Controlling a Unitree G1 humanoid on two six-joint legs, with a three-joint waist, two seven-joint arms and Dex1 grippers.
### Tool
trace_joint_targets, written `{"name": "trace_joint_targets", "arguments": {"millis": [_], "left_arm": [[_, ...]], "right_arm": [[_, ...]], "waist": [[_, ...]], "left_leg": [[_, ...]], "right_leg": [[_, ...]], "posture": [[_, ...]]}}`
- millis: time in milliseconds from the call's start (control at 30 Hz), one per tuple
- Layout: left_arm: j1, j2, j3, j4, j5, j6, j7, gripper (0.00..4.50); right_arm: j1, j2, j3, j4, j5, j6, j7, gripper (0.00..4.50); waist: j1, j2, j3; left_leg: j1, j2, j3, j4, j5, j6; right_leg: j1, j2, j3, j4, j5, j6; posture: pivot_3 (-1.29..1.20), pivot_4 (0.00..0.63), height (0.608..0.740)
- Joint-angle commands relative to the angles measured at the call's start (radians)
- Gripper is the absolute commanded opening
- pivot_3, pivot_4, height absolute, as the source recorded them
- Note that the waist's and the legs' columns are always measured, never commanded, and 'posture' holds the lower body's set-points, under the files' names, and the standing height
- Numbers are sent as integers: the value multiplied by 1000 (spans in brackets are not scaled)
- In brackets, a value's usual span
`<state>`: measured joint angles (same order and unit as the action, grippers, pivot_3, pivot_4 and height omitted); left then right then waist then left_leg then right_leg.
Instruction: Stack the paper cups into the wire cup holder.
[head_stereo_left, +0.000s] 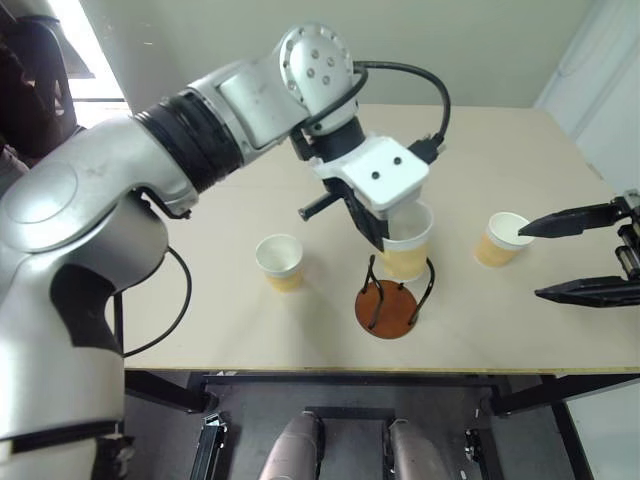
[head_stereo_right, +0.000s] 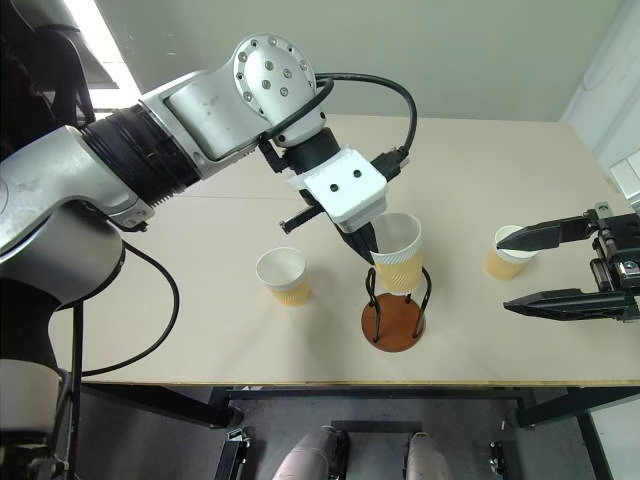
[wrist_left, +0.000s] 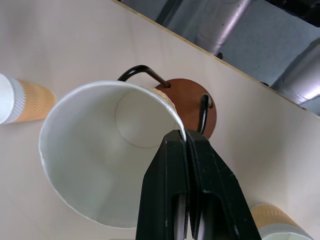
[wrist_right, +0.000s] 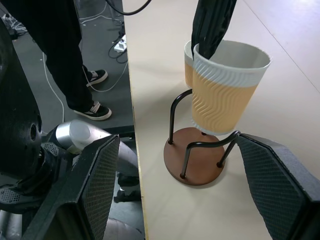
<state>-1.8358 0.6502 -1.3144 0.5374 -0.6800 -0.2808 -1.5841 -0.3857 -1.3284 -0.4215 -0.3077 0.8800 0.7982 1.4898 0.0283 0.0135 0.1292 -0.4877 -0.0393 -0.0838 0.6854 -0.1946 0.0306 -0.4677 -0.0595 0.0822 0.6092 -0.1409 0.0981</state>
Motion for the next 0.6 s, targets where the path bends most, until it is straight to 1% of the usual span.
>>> {"name": "trace_joint_targets", "arguments": {"millis": [33,267,433,533,600], "left_arm": [[-23,12,3,-20,-25,-1,-30,51],[-30,21,-37,-35,-32,-1,-30,51],[-33,8,-49,-11,-16,-9,-30,51],[-26,-4,-44,3,1,-26,-30,618],[-27,-4,-48,0,-5,-24,-30,1264]], "right_arm": [[-4,-7,-41,-8,8,-14,-3,3780],[-3,-2,-34,-10,4,-23,-13,3780],[-2,-6,-26,-11,5,-19,-15,3780],[-3,-8,-23,-12,10,-9,-18,3780],[-5,-7,-21,-13,12,-8,-21,3780]], "waist": [[0,0,0],[0,0,0],[0,0,0],[1,0,0],[1,0,0]], "left_leg": [[0,0,-1,0,0,0],[0,0,0,0,0,0],[0,0,-1,0,0,0],[0,0,-1,1,0,0],[0,0,-1,1,0,0]], "right_leg": [[0,-1,1,0,0,0],[0,0,0,0,0,0],[0,-1,0,0,0,0],[0,-1,0,0,0,0],[0,-1,0,0,0,0]], "posture": [[0,150,740],[0,150,740],[0,150,740],[0,150,740],[0,150,740]]}}
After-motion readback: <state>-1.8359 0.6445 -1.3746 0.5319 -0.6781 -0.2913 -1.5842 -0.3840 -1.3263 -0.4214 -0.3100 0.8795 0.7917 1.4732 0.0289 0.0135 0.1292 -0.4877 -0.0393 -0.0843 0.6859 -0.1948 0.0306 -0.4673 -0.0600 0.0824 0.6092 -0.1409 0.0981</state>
